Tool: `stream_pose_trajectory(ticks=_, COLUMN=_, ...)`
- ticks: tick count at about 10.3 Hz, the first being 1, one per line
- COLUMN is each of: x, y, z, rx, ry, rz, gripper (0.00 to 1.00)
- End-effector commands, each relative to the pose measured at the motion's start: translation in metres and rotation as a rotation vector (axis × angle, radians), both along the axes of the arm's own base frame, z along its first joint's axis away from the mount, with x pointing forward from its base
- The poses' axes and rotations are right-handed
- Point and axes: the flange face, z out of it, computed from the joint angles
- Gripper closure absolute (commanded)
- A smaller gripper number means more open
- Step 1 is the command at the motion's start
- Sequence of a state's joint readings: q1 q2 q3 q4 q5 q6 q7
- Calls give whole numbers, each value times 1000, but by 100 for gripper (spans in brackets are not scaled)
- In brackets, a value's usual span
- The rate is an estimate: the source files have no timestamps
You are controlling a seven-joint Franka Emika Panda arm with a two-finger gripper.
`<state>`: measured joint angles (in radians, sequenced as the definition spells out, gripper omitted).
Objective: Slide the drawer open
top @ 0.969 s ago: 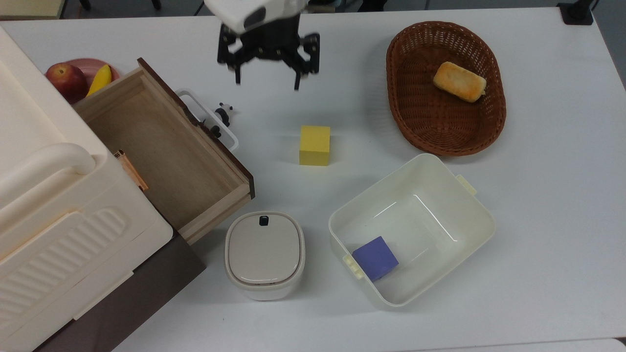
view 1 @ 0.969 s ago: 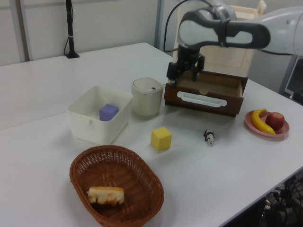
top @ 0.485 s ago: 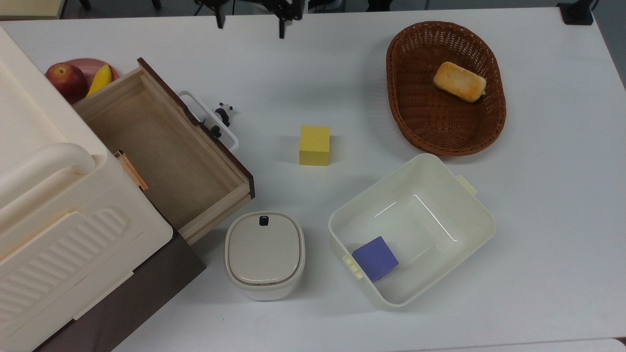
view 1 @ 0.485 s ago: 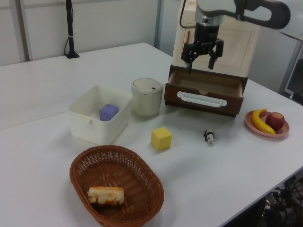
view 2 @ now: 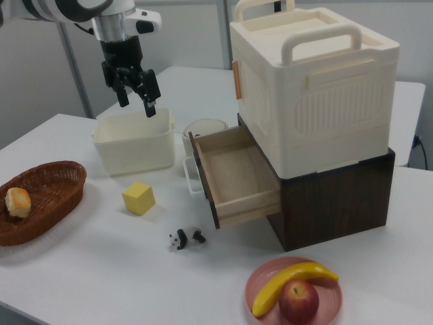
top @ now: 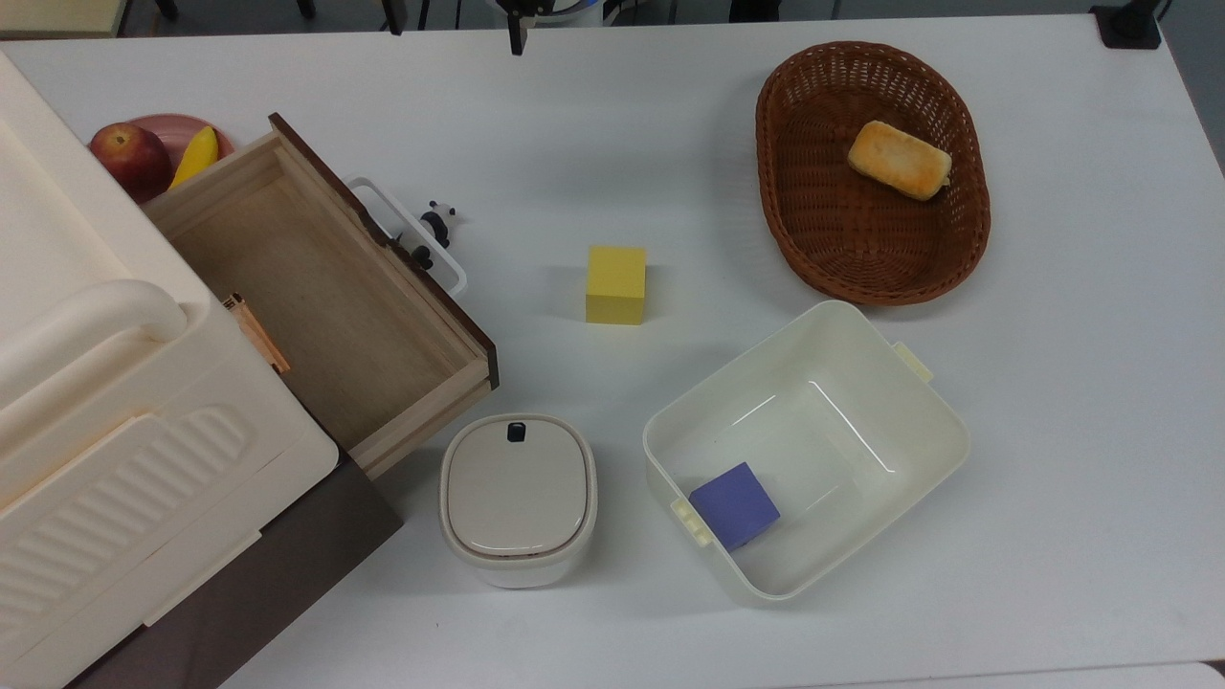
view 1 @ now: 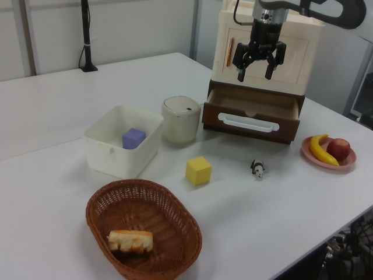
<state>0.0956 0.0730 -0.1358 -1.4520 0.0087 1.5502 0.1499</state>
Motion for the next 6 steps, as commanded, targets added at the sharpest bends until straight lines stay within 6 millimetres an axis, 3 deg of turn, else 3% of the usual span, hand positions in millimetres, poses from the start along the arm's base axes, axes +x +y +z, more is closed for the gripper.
stream_pose_trajectory(ticks=1, x=-8, y=6, z=2, rx=45, ry=17, rz=35, gripper=0)
stream_pose_trajectory(ticks=6, x=-6, y=21, z=-5, rx=50, ry=25, rz=68, gripper=0)
